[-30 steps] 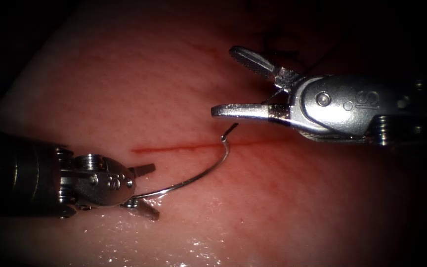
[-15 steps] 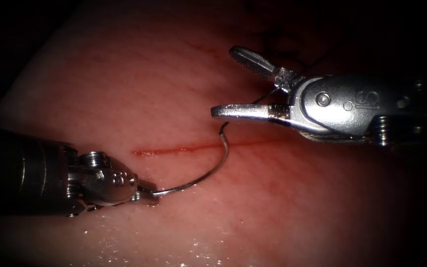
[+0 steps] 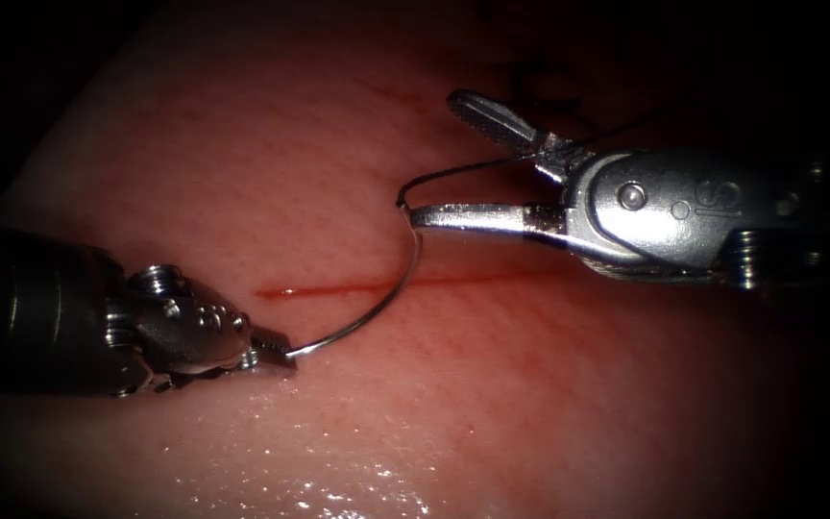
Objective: Wound Closure
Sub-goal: Pick up needle with left driver
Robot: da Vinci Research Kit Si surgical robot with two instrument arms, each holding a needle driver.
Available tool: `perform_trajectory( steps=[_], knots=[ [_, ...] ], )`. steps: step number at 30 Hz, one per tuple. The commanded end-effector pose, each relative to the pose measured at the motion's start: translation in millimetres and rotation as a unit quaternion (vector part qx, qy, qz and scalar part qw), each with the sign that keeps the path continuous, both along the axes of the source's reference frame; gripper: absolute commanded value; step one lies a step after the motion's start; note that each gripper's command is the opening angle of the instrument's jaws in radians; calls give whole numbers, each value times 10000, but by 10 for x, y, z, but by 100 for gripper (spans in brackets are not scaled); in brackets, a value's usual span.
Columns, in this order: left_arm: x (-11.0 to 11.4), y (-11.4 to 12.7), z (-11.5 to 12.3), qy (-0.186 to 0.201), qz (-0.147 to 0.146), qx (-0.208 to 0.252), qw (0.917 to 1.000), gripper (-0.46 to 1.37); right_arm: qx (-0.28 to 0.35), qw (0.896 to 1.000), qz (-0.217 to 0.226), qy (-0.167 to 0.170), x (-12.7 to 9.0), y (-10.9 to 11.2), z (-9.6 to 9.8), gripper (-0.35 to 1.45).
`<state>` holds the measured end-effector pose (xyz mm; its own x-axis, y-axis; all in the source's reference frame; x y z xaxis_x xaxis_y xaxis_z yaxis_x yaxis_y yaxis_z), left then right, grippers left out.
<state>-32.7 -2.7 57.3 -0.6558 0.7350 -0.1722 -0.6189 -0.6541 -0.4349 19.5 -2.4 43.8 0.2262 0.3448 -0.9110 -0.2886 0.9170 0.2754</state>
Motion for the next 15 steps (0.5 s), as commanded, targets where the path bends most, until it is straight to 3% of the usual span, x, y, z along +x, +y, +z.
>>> perform_trajectory(
  steps=[1,9,15],
  knots=[
    [0,1,-2,-51,-39,-6,10000,-35,157,9999,-46,20,0,-2,0,134],
    [-1,7,-16,-101,-214,-87,9997,-35,675,9968,283,-313,-4,-3,4,134],
    [-2,11,-28,-37,-302,-142,9994,-35,1408,9854,649,-699,-10,-8,11,130]
  ],
)
